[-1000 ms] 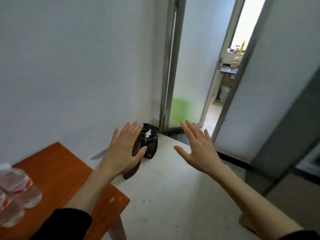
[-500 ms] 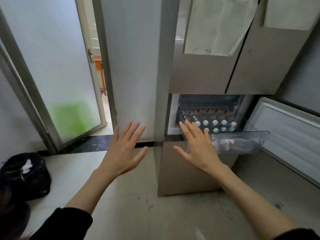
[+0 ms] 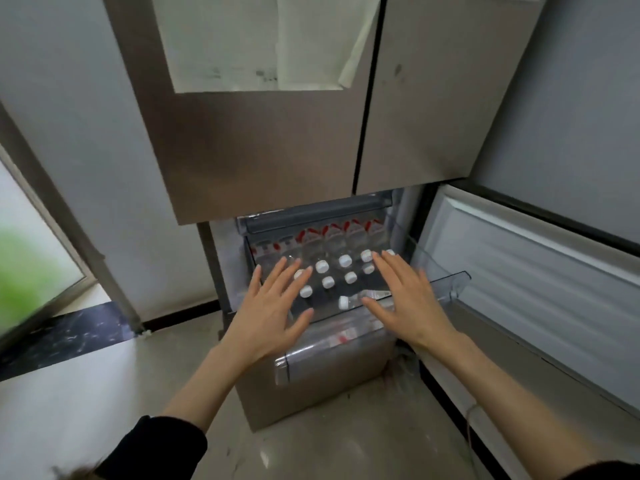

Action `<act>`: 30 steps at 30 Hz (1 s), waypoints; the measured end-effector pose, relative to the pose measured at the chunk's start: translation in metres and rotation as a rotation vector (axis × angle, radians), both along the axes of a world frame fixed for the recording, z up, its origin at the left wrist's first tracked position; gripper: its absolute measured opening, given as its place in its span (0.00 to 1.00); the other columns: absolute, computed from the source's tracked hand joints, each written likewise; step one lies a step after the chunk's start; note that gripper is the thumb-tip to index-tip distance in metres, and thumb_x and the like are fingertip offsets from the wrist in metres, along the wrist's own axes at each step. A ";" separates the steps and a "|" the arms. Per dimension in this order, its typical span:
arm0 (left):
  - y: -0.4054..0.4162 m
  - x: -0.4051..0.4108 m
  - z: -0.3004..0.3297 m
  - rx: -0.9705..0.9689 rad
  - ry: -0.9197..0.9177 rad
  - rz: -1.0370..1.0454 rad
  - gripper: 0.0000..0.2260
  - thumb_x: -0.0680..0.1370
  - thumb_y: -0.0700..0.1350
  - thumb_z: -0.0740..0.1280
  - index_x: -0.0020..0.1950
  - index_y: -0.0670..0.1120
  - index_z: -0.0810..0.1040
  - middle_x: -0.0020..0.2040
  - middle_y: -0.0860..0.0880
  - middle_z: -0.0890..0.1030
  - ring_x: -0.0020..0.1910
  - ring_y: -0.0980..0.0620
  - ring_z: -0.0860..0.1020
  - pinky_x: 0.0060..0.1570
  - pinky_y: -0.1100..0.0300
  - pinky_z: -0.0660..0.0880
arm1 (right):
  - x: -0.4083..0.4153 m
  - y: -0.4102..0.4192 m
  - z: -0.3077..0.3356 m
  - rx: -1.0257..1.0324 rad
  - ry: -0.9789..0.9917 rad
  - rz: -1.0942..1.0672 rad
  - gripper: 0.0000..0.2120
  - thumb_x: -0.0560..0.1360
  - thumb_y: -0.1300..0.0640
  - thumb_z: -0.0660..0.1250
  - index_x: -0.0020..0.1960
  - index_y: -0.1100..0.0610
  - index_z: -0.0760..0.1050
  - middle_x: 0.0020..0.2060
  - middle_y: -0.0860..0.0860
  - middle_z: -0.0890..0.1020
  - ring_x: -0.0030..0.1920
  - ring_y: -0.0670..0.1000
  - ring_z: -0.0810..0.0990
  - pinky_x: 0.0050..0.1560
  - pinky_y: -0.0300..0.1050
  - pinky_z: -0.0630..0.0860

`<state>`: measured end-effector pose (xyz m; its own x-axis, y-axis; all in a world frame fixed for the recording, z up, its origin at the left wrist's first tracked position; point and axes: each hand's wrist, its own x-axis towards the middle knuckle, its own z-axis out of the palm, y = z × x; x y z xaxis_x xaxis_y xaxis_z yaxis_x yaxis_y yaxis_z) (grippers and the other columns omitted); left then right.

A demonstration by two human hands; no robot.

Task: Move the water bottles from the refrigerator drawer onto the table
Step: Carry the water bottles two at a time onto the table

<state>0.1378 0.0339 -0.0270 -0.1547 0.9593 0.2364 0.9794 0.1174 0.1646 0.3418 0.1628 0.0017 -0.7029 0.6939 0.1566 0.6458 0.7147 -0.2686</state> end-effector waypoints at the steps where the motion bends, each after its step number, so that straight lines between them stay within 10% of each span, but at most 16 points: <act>1: 0.016 -0.001 -0.005 -0.020 -0.007 -0.010 0.30 0.75 0.63 0.43 0.74 0.56 0.42 0.77 0.53 0.47 0.74 0.54 0.39 0.73 0.48 0.36 | 0.000 0.018 -0.005 -0.010 -0.008 -0.004 0.34 0.76 0.40 0.57 0.75 0.48 0.45 0.76 0.48 0.51 0.76 0.50 0.47 0.74 0.57 0.46; 16: 0.168 -0.006 -0.072 -0.407 -0.549 0.099 0.22 0.75 0.52 0.66 0.67 0.49 0.70 0.67 0.50 0.72 0.65 0.53 0.70 0.65 0.62 0.64 | -0.049 0.213 -0.076 -0.569 -0.387 0.363 0.18 0.75 0.51 0.65 0.63 0.54 0.73 0.61 0.54 0.76 0.62 0.55 0.74 0.62 0.50 0.71; 30: 0.201 0.006 -0.121 -1.006 -0.813 -0.001 0.23 0.74 0.47 0.69 0.67 0.47 0.70 0.64 0.48 0.72 0.52 0.57 0.68 0.49 0.69 0.64 | -0.081 0.234 -0.142 -0.759 -0.691 0.421 0.13 0.70 0.47 0.71 0.39 0.50 0.68 0.35 0.44 0.71 0.39 0.49 0.73 0.36 0.39 0.66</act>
<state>0.1441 0.2345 -0.1475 0.0880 0.6602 -0.7459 0.6404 0.5360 0.5500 0.2613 0.3970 -0.1404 -0.6771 0.1284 -0.7246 0.5698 0.7147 -0.4058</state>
